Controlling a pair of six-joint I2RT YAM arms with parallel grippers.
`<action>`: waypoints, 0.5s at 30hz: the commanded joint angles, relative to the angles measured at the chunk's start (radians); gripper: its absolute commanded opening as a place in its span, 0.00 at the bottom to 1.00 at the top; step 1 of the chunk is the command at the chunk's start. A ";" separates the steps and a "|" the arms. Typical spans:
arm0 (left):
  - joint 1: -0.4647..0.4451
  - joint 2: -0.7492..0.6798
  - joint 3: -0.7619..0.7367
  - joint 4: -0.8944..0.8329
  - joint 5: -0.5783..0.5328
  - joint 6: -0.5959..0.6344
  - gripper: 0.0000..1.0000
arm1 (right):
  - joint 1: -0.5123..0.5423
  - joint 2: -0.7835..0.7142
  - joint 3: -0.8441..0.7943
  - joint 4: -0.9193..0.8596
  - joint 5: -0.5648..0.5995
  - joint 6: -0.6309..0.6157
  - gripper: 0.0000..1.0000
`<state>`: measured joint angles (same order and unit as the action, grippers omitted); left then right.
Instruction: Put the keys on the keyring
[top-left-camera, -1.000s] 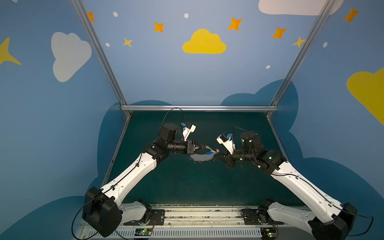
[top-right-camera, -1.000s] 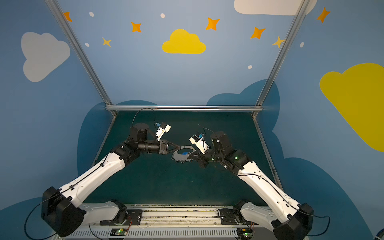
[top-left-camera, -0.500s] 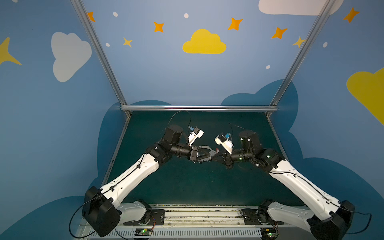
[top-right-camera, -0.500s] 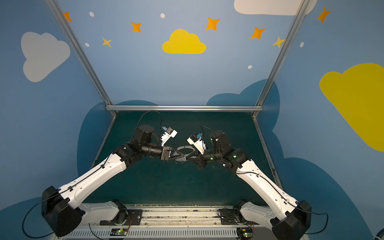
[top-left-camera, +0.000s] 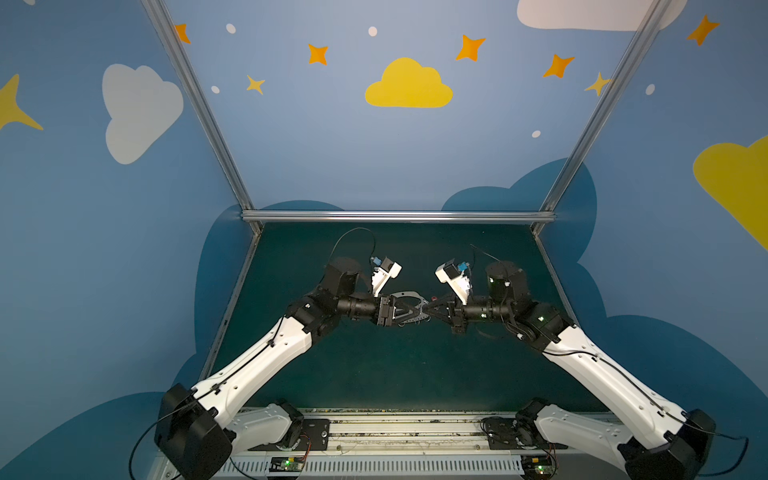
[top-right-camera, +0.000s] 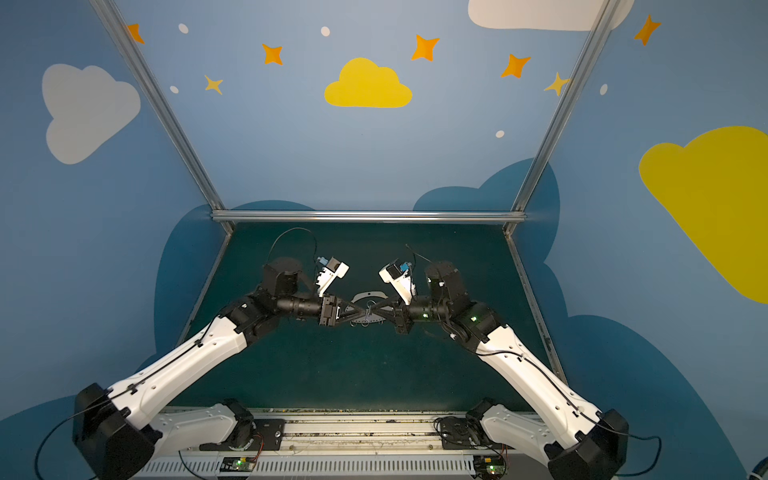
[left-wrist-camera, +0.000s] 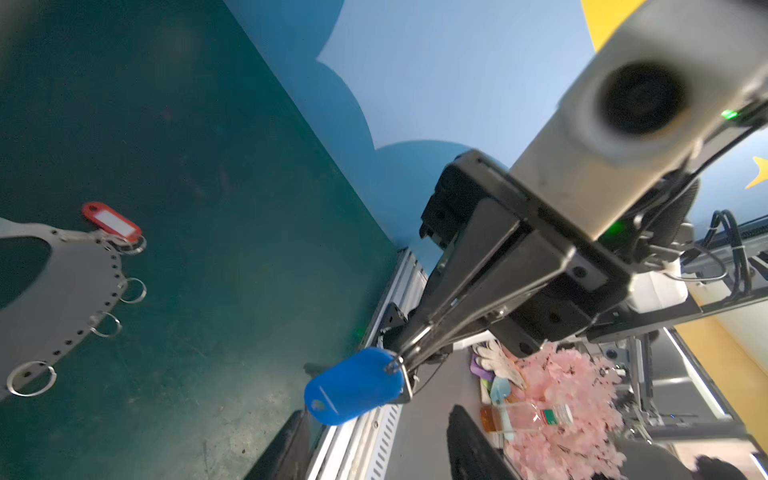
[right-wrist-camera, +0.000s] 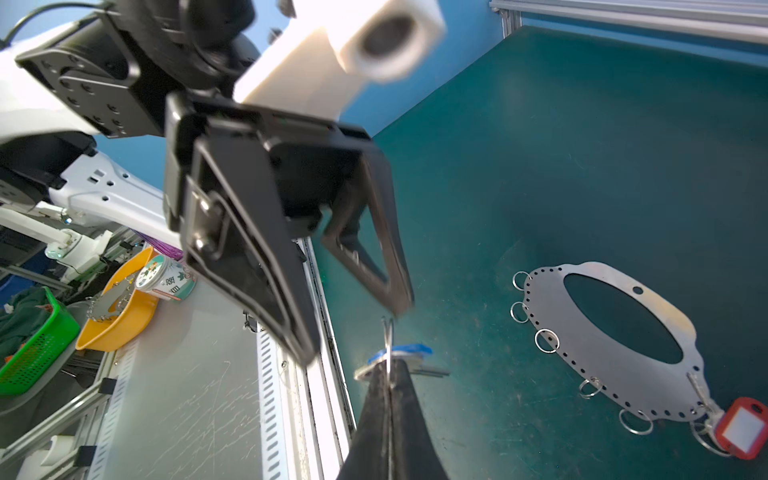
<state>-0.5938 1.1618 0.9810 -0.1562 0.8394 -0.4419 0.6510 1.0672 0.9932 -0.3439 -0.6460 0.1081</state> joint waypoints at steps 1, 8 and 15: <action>0.016 -0.042 0.003 0.093 -0.030 -0.040 0.55 | -0.004 -0.018 -0.023 0.050 -0.028 0.033 0.00; 0.001 0.029 0.028 0.122 0.028 -0.061 0.44 | -0.004 -0.016 -0.043 0.118 -0.072 0.079 0.00; -0.026 0.059 0.046 0.129 0.015 -0.049 0.28 | -0.004 -0.013 -0.041 0.142 -0.091 0.100 0.00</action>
<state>-0.6117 1.2160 0.9932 -0.0631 0.8474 -0.4976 0.6495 1.0672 0.9569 -0.2405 -0.7067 0.1879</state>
